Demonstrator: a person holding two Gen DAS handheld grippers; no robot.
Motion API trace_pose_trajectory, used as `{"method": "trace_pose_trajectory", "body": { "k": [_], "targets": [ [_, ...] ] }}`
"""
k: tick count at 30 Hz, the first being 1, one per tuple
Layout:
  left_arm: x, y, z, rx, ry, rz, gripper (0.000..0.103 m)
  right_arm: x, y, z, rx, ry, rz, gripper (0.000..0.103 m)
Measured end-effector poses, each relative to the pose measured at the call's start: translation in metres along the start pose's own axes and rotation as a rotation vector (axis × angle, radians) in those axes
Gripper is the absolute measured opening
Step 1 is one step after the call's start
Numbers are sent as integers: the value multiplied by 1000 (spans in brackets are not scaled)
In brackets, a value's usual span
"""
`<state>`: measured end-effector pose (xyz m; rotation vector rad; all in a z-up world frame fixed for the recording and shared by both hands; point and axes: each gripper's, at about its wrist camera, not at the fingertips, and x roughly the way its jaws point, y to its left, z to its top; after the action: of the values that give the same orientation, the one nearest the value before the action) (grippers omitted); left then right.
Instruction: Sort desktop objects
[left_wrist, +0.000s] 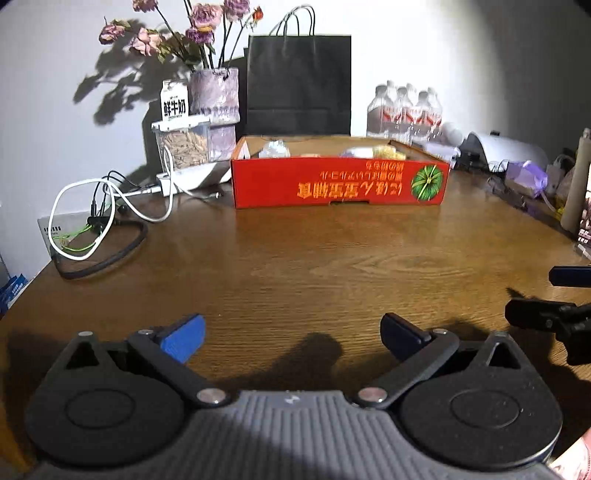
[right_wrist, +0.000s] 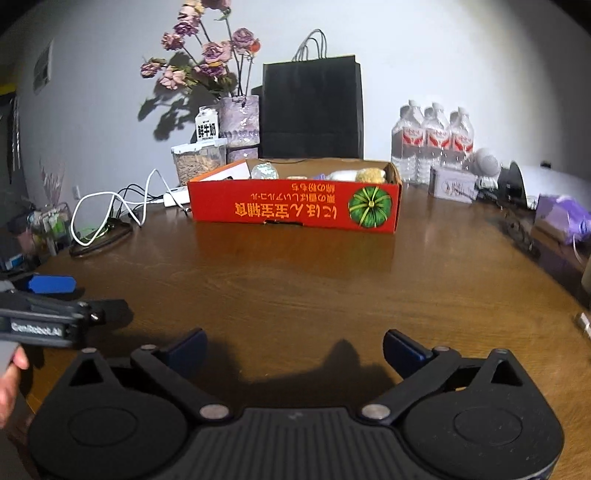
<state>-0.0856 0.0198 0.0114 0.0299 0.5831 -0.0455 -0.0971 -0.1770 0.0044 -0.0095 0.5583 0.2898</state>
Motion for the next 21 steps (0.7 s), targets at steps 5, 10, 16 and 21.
{"method": "trace_pose_trajectory", "body": {
  "k": [5,10,16,21],
  "targets": [
    [23,2,6,-31,104,-36,103,22,4,5,15,60,-60,103],
    [37,-1,12,-4,99,0,103,42,5,13,42,96,-89,103],
    [59,3,25,-10,123,21,103,65,-5,27,88,108,-72,103],
    [74,3,35,-8,123,12,103,89,-2,39,66,130,-140,103]
  ]
}}
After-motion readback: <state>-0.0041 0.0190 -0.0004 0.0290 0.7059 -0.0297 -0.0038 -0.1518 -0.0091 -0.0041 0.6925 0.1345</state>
